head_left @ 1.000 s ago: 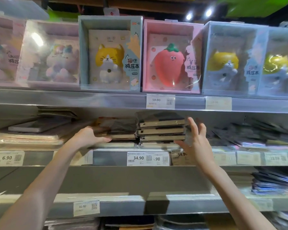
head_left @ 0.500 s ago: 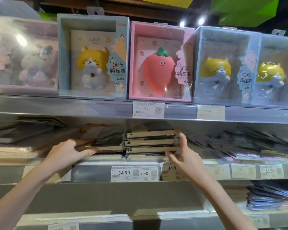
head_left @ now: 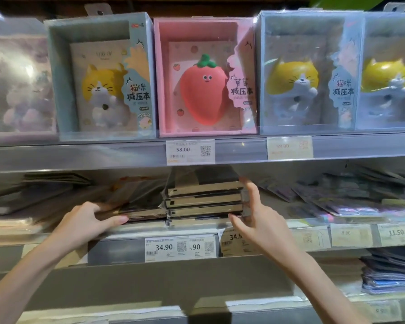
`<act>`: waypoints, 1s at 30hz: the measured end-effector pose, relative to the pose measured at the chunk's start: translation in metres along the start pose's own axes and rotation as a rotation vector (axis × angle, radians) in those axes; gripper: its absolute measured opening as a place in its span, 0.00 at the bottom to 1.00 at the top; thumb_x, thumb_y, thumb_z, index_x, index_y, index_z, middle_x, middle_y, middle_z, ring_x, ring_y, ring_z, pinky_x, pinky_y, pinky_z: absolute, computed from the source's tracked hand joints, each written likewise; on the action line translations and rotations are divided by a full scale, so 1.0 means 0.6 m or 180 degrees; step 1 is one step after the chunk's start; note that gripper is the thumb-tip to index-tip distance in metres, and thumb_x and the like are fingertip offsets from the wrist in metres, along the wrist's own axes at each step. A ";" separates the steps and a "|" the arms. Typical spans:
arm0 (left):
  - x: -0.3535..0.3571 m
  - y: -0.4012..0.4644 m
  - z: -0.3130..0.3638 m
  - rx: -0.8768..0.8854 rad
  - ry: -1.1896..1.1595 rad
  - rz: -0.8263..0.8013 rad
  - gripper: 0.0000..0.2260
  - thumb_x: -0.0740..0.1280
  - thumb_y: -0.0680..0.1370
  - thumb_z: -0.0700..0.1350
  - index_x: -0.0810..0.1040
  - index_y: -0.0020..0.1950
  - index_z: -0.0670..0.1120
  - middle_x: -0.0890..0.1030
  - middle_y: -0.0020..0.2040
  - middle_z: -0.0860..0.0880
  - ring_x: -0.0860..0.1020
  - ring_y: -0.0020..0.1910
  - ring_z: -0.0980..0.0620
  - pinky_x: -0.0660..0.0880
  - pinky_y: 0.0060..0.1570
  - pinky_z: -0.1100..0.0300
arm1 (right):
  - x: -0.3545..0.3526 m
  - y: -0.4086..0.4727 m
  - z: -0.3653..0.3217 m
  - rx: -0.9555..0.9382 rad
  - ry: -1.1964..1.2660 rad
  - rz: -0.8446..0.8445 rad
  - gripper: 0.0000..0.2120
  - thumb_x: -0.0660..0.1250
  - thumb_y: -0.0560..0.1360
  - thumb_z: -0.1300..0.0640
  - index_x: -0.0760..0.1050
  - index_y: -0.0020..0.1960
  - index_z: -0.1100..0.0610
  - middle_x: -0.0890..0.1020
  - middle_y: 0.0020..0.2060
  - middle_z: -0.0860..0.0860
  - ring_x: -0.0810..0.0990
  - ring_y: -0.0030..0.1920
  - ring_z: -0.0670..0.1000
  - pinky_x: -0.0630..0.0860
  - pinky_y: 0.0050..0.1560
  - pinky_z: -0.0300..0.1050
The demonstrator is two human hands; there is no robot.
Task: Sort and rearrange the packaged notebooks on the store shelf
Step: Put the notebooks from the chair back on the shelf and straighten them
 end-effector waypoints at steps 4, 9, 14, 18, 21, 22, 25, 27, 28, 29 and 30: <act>-0.001 -0.006 0.014 0.0053 0.0097 0.0079 0.15 0.73 0.67 0.59 0.78 0.30 0.48 0.77 0.26 0.53 0.77 0.33 0.51 0.69 0.34 0.59 | -0.003 -0.001 0.004 0.0000 -0.0022 -0.0022 0.34 0.59 0.76 0.44 0.38 0.70 0.45 0.79 0.36 0.45 0.78 0.38 0.50 0.75 0.40 0.44; 0.006 -0.011 0.045 0.0181 0.0198 0.0004 0.15 0.71 0.67 0.60 0.79 0.32 0.48 0.77 0.26 0.54 0.76 0.31 0.54 0.69 0.32 0.60 | -0.012 -0.004 0.023 0.0003 -0.0086 0.0150 0.35 0.59 0.76 0.44 0.35 0.69 0.45 0.75 0.32 0.43 0.76 0.34 0.49 0.72 0.36 0.43; 0.034 -0.014 0.090 0.0293 0.0277 -0.0041 0.20 0.68 0.66 0.65 0.77 0.30 0.48 0.76 0.27 0.53 0.77 0.35 0.49 0.68 0.33 0.59 | -0.042 -0.019 0.070 0.0063 -0.0169 0.0393 0.37 0.61 0.75 0.46 0.37 0.71 0.45 0.77 0.34 0.44 0.77 0.33 0.48 0.74 0.35 0.42; 0.068 -0.027 0.149 0.0613 0.0368 -0.0101 0.21 0.65 0.68 0.66 0.79 0.38 0.48 0.79 0.35 0.52 0.77 0.41 0.48 0.69 0.38 0.58 | -0.071 -0.032 0.126 0.0176 -0.0087 0.0331 0.40 0.64 0.75 0.50 0.39 0.74 0.47 0.79 0.36 0.48 0.79 0.35 0.50 0.79 0.41 0.49; 0.084 -0.035 0.174 0.0702 0.0398 -0.0068 0.25 0.64 0.70 0.66 0.80 0.56 0.49 0.82 0.53 0.49 0.77 0.54 0.47 0.71 0.51 0.56 | -0.084 -0.039 0.159 0.0094 0.0094 0.0474 0.40 0.67 0.74 0.52 0.44 0.74 0.47 0.79 0.41 0.51 0.78 0.44 0.52 0.77 0.47 0.48; 0.086 -0.036 0.174 0.0680 0.0381 -0.0078 0.26 0.64 0.69 0.66 0.79 0.58 0.50 0.81 0.55 0.49 0.77 0.55 0.47 0.71 0.52 0.56 | -0.084 -0.040 0.164 0.0061 0.0083 0.0524 0.39 0.68 0.73 0.52 0.46 0.74 0.47 0.78 0.42 0.51 0.76 0.47 0.52 0.75 0.49 0.46; 0.086 -0.036 0.175 0.0664 0.0413 -0.0163 0.26 0.64 0.69 0.67 0.79 0.58 0.50 0.82 0.54 0.50 0.78 0.52 0.49 0.70 0.47 0.59 | -0.078 -0.039 0.166 0.0082 0.0081 0.0554 0.39 0.68 0.73 0.53 0.46 0.74 0.46 0.75 0.42 0.50 0.72 0.49 0.50 0.71 0.50 0.44; 0.084 -0.035 0.176 0.0708 0.0466 -0.0227 0.25 0.64 0.70 0.66 0.79 0.58 0.50 0.82 0.54 0.50 0.78 0.50 0.50 0.69 0.46 0.60 | -0.071 -0.040 0.166 0.0114 0.0167 0.0641 0.39 0.67 0.73 0.54 0.46 0.74 0.44 0.75 0.42 0.50 0.73 0.49 0.51 0.72 0.48 0.45; 0.083 -0.034 0.176 0.0722 0.0478 -0.0250 0.26 0.63 0.70 0.67 0.78 0.58 0.50 0.81 0.55 0.50 0.78 0.51 0.50 0.70 0.47 0.59 | -0.069 -0.041 0.167 0.0130 0.0213 0.0677 0.39 0.67 0.73 0.55 0.45 0.73 0.42 0.75 0.41 0.51 0.73 0.48 0.52 0.73 0.47 0.45; 0.082 -0.034 0.173 0.0724 0.0488 -0.0266 0.27 0.63 0.70 0.67 0.78 0.59 0.50 0.81 0.56 0.50 0.77 0.54 0.49 0.71 0.49 0.58 | -0.068 -0.042 0.167 0.0150 0.0259 0.0692 0.40 0.67 0.73 0.55 0.44 0.73 0.40 0.75 0.41 0.51 0.74 0.47 0.52 0.74 0.47 0.46; 0.082 -0.033 0.171 0.0720 0.0504 -0.0266 0.28 0.62 0.70 0.68 0.77 0.60 0.50 0.81 0.56 0.50 0.77 0.56 0.48 0.71 0.51 0.57 | -0.066 -0.043 0.168 0.0164 0.0298 0.0698 0.40 0.67 0.74 0.55 0.42 0.72 0.38 0.75 0.41 0.51 0.74 0.46 0.52 0.75 0.47 0.47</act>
Point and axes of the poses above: each hand's wrist, its own y-axis towards the middle knuckle, its own x-axis out of the palm, z = x × y, the point moved 1 cm from there along y, towards the middle knuckle
